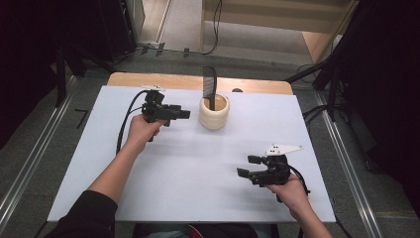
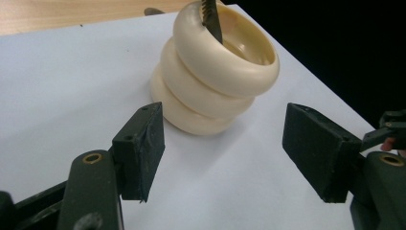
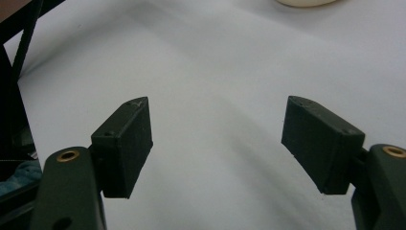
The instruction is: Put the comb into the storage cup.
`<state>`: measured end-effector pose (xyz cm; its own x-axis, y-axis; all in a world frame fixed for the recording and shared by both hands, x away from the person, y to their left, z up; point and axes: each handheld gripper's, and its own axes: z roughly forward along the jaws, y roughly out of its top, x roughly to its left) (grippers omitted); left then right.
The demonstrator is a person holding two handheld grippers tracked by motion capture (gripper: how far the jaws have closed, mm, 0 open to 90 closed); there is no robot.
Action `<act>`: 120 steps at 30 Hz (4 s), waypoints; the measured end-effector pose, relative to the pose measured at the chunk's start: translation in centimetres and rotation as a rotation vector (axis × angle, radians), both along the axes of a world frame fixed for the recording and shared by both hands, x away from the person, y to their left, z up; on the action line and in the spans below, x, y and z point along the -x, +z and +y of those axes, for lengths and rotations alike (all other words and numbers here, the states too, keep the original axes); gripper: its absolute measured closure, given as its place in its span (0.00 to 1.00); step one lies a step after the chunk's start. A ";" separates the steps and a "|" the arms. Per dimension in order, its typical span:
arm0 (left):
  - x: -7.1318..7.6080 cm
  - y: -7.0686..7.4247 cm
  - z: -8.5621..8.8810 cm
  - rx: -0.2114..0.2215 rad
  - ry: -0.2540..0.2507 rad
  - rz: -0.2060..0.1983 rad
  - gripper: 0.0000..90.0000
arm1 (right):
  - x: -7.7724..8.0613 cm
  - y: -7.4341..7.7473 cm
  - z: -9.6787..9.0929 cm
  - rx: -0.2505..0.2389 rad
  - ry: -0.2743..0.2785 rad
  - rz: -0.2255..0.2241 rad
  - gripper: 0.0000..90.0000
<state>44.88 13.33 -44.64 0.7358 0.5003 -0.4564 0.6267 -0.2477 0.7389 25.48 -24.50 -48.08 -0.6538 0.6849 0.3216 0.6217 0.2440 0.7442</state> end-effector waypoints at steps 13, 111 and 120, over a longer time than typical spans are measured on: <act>2.6 0.4 0.7 0.000 -0.010 -0.010 0.35 | 0.3 -0.1 -0.7 0.007 -0.009 0.002 0.26; 16.5 -1.8 7.6 -0.204 -0.011 -0.006 0.34 | 0.9 -0.7 -0.9 0.028 0.039 0.019 0.25; 16.5 -1.9 7.9 -0.205 -0.010 0.000 0.34 | 0.8 -0.7 -0.8 0.027 0.045 0.024 0.25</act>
<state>28.35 21.21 -46.56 0.7414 0.5751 -0.3458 0.6234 -0.3996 0.6721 24.65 -25.28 -48.79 -0.6763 0.6640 0.3189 0.6272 0.2921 0.7220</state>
